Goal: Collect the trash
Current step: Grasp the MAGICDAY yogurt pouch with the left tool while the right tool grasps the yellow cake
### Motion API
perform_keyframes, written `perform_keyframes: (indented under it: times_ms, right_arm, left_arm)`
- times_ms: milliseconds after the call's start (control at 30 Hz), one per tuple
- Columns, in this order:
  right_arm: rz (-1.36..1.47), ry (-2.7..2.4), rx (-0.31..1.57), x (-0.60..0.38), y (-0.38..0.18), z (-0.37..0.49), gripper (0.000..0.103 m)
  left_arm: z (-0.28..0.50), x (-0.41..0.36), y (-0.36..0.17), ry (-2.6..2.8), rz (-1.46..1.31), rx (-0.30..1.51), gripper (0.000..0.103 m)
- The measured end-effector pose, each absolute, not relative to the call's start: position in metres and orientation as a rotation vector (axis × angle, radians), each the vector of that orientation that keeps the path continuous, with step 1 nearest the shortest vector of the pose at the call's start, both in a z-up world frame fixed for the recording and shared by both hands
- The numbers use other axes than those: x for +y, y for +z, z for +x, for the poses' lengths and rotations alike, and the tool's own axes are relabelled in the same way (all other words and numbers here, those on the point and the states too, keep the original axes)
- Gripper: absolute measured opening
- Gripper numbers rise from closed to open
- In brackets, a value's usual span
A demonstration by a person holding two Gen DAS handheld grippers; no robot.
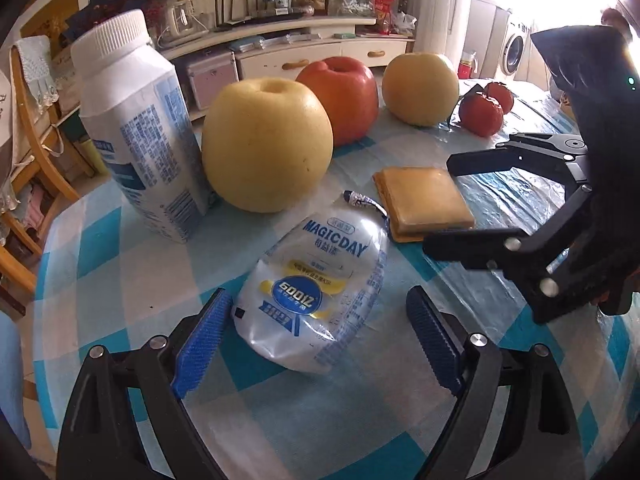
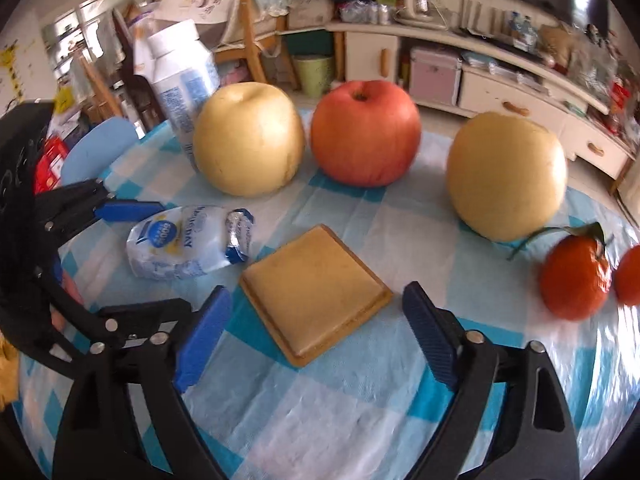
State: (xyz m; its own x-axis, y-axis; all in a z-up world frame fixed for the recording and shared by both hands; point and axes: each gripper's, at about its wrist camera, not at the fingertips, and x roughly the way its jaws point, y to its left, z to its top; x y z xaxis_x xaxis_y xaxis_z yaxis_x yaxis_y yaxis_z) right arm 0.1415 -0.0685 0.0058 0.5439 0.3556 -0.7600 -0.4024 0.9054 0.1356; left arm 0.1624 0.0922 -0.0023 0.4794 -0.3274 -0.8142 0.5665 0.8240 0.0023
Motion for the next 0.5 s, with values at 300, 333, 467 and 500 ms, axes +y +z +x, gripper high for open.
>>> perform_keyframes:
  times_ms: [300, 333, 467, 500]
  right_arm:
    - [-0.177, 0.446, 0.876, -0.054, 0.005, 0.145, 0.073]
    - [-0.181, 0.453, 0.872, -0.053, 0.006, 0.144, 0.07]
    - [-0.194, 0.455, 0.863, -0.051, 0.007, 0.141, 0.067]
    - [-0.193, 0.456, 0.864, -0.051, 0.008, 0.14, 0.067]
  left_arm:
    - [0.165, 0.084, -0.002, -0.572, 0.294, 0.906, 0.075]
    - [0.163, 0.083, -0.002, -0.571, 0.293, 0.903, 0.072]
    - [0.16, 0.082, -0.001, -0.558, 0.284, 0.898, 0.064]
    - [0.159, 0.083, -0.001, -0.551, 0.279, 0.897, 0.062]
